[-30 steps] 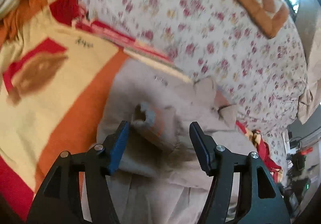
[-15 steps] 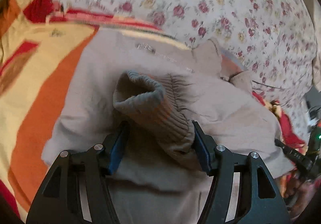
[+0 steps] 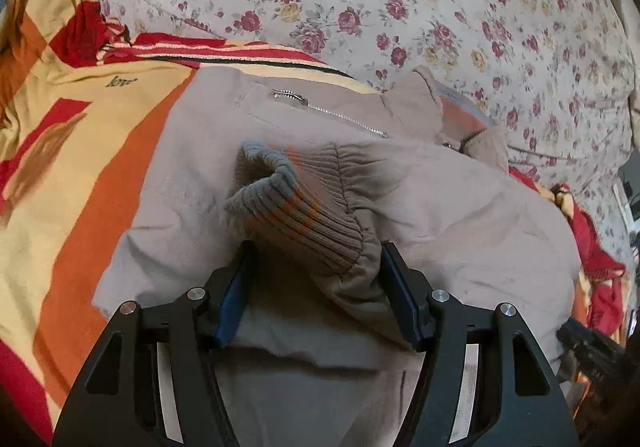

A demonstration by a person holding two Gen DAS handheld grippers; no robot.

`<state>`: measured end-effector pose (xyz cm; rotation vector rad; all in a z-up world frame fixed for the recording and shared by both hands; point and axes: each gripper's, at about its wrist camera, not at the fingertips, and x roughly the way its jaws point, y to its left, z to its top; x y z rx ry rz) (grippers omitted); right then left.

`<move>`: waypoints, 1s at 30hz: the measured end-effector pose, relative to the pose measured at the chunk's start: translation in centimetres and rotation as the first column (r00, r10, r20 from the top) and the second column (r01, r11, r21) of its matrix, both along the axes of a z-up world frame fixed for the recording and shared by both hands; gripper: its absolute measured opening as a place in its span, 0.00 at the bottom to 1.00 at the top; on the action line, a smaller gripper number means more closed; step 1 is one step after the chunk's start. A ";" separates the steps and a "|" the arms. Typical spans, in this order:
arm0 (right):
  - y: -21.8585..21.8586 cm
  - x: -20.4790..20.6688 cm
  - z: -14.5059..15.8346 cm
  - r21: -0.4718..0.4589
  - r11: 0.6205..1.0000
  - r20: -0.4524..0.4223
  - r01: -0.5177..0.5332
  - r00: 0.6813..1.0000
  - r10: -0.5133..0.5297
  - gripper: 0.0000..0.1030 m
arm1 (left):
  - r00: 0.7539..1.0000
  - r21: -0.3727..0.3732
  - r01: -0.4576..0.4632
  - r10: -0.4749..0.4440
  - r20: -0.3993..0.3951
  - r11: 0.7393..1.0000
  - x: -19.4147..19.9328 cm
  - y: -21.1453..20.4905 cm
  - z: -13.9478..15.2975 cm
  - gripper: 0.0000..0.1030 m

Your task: Fold large clothes

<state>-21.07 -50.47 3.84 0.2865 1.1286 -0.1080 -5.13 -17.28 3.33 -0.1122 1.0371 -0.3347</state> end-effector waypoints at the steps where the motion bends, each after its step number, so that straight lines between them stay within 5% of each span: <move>1: -0.2 -0.3 0.1 0.001 1.000 0.011 0.013 1.000 -0.013 0.44 | 1.000 0.005 -0.002 0.002 0.004 1.000 -0.2 0.1 0.2 0.61; 9: 2.0 -2.1 4.7 -0.045 0.999 0.095 0.002 0.995 0.002 0.46 | 0.999 0.014 -0.025 0.024 0.026 1.000 -2.2 1.4 1.5 0.61; 14: 2.0 -0.6 1.1 -0.110 0.994 -0.010 -0.005 1.000 0.004 0.51 | 0.998 0.043 -0.022 0.020 0.059 0.999 -4.1 2.5 2.5 0.61; 22: 1.3 -3.0 3.4 -0.049 0.998 0.026 0.031 0.999 -0.030 0.54 | 0.996 0.078 -0.010 0.003 0.085 0.997 -7.4 5.3 2.8 0.61; 26: 1.8 -5.8 5.1 -0.001 1.000 0.057 -0.005 0.998 0.005 0.74 | 0.998 0.059 0.007 -0.010 0.063 0.998 -9.5 7.2 2.5 0.61; 30: 2.2 -8.6 5.0 0.013 1.000 0.040 -0.024 0.999 0.024 0.74 | 0.999 0.023 0.018 -0.019 0.042 1.000 -11.7 9.1 2.3 0.61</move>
